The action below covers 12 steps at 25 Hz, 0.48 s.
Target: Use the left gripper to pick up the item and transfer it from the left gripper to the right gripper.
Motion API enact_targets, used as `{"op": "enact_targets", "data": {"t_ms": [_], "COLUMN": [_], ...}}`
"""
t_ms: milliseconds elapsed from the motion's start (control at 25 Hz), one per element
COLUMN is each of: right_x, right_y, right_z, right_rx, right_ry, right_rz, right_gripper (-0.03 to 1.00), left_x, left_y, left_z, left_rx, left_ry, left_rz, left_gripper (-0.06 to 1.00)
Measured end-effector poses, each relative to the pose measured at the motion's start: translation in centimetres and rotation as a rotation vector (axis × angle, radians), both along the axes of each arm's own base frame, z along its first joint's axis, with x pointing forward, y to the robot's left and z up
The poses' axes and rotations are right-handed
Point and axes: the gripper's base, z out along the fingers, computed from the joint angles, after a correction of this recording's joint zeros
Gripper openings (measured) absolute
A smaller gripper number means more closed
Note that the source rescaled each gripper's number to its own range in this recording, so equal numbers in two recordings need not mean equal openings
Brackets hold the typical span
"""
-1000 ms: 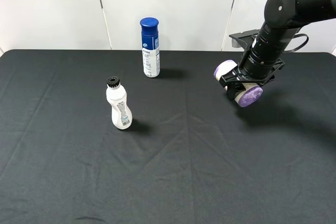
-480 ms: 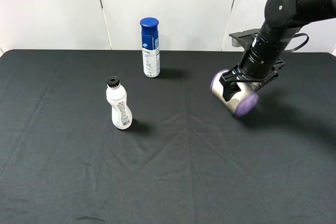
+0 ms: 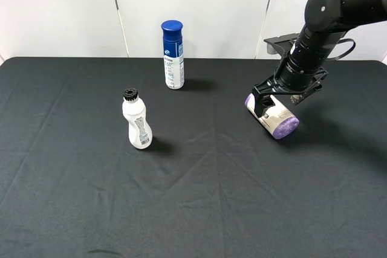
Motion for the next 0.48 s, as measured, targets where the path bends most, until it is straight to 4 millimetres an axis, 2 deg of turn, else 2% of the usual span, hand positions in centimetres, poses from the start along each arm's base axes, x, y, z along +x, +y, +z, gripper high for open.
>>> {"op": "enact_targets", "data": {"t_ms": [480], "right_x": [0.00], "right_y": [0.00], "right_z": [0.44], "right_rx": [0.006], "right_ry": [-0.018], "right_rz": [-0.001], "right_gripper": [1.00], "left_x": [0.00], "left_y": [0.00], "left_z": [0.00], "left_rx": [0.000], "left_ry": [0.000], "left_rz": [0.000], "left_gripper": [1.00]}}
